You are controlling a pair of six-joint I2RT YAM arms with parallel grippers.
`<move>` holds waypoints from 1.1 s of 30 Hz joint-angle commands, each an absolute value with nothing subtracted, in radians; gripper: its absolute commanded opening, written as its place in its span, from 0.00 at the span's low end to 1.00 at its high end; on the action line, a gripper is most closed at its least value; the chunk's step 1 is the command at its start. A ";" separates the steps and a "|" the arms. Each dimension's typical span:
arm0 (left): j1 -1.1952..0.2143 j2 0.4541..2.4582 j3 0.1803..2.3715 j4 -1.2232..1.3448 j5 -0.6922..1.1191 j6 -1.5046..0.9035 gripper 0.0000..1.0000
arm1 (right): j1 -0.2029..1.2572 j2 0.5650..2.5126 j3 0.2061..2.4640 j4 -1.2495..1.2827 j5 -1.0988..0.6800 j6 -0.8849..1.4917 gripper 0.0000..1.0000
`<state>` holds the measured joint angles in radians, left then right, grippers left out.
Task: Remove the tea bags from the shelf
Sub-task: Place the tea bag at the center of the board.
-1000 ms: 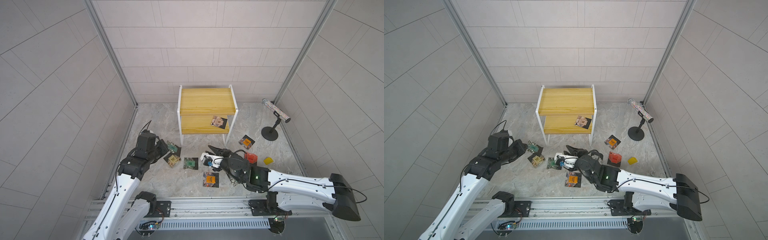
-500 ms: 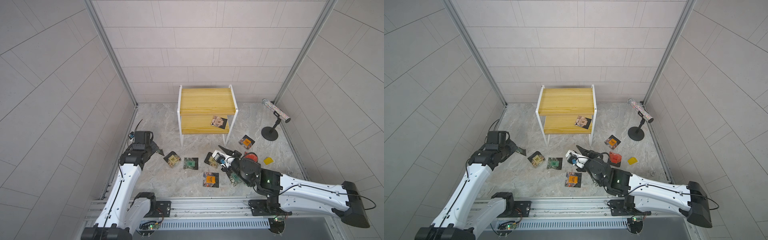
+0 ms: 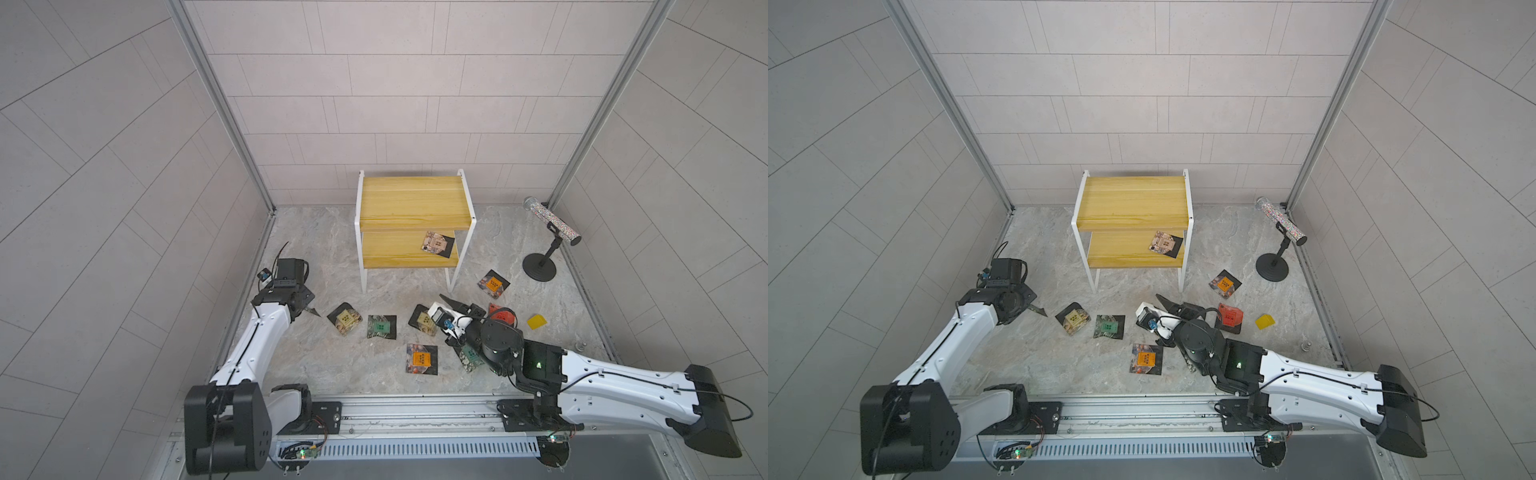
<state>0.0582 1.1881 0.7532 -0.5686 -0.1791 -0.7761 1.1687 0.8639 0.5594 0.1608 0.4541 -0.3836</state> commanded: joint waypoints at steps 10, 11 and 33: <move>0.115 1.312 0.786 -0.624 -0.246 -0.749 0.05 | 1.165 0.873 0.542 0.192 0.459 -0.352 0.34; 0.115 1.314 0.789 -0.632 -0.246 -0.749 0.05 | 1.163 0.875 0.542 0.195 0.456 -0.355 0.34; 0.114 1.157 0.694 -0.741 -0.168 -0.776 0.37 | 1.130 0.899 0.558 0.202 0.433 -0.318 0.37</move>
